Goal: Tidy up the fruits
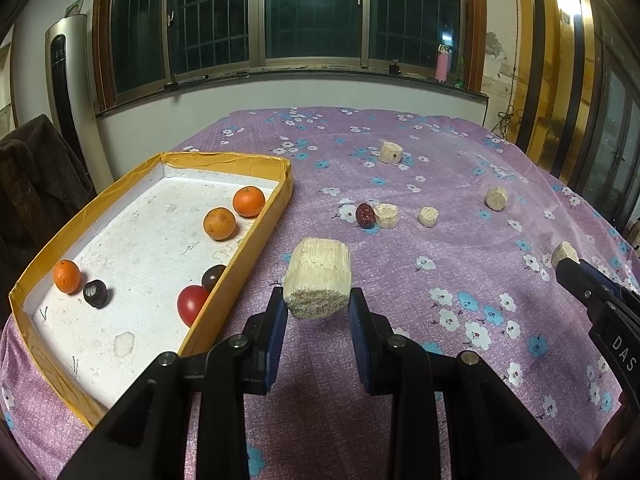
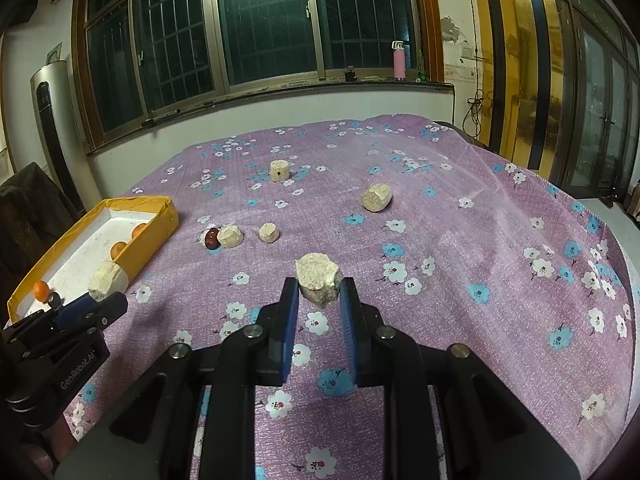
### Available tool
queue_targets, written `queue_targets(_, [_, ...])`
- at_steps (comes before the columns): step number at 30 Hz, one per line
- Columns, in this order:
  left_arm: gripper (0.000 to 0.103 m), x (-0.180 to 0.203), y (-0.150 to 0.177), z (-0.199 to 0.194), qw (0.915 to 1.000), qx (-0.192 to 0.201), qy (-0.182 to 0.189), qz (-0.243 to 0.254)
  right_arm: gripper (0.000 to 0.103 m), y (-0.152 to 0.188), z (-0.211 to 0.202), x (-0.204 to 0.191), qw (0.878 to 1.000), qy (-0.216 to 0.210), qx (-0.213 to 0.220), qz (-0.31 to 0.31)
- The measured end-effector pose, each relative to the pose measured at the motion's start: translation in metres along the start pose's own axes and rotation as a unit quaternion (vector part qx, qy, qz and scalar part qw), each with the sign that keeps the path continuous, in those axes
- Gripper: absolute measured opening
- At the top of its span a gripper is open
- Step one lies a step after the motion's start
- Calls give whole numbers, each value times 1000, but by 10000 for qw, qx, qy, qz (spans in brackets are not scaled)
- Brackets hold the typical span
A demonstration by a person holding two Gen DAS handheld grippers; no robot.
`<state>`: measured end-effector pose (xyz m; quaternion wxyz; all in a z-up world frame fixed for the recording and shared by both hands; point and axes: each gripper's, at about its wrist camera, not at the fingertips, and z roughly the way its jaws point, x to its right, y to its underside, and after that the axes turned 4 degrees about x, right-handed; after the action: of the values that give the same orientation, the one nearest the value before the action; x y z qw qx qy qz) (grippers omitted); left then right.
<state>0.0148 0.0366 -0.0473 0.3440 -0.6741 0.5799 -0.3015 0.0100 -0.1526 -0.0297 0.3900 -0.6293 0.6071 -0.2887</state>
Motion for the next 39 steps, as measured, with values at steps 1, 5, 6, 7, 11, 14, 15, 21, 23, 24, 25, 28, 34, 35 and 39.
queue_targets(1, [30,0,0,0,10000,-1,3,-1,22,0,0,0,10000,4,4,-2])
queue_targets(5, [30,0,0,1,10000,2,-3,-13,23,0,0,-2,10000,5,8,-48])
queue_targets(6, [30,0,0,0,10000,6,-13,-15,23,0,0,-2,10000,5,10,-54])
queue_targets(7, [30,0,0,0,10000,18,-25,-28,23,0,0,-2,10000,11,13,-50])
queue_targets(11, [30,-2,1,-2,9999,43,-34,-85,23,0,-1,-2,10000,22,33,-47])
queue_targets(14, [30,-4,2,-2,9999,25,-61,-150,23,0,-1,-2,10000,32,44,-55])
queue_targets(15, [30,-5,2,-3,9998,28,-72,-169,23,0,-1,-2,10000,34,44,-56])
queue_targets(21, [30,-7,2,-8,9996,145,-156,-167,22,-1,-4,-3,9999,81,75,-113])
queue_targets(23, [30,-10,3,-11,9997,144,-191,-95,22,0,-3,-4,9998,95,59,-146])
queue_targets(24, [30,-13,3,-11,9997,109,-189,-103,22,-1,-3,-5,9998,102,58,-156])
queue_targets(25, [30,-17,3,-12,9997,76,-186,-141,22,-1,-3,-5,9998,102,53,-172])
queue_targets(28, [30,-35,0,-18,9992,104,-283,-252,22,-1,-1,-8,9997,71,6,-231])
queue_targets(34, [30,-85,-13,-27,9963,168,-710,-458,22,-3,3,-24,9991,-244,-102,-343])
queue_targets(35, [30,-91,-14,-27,9956,169,-786,-482,22,-5,4,-29,9987,-337,-124,-349])
queue_targets(39, [30,-123,-24,-19,9929,41,-1018,-617,23,-15,6,-65,9951,-797,-151,-562])
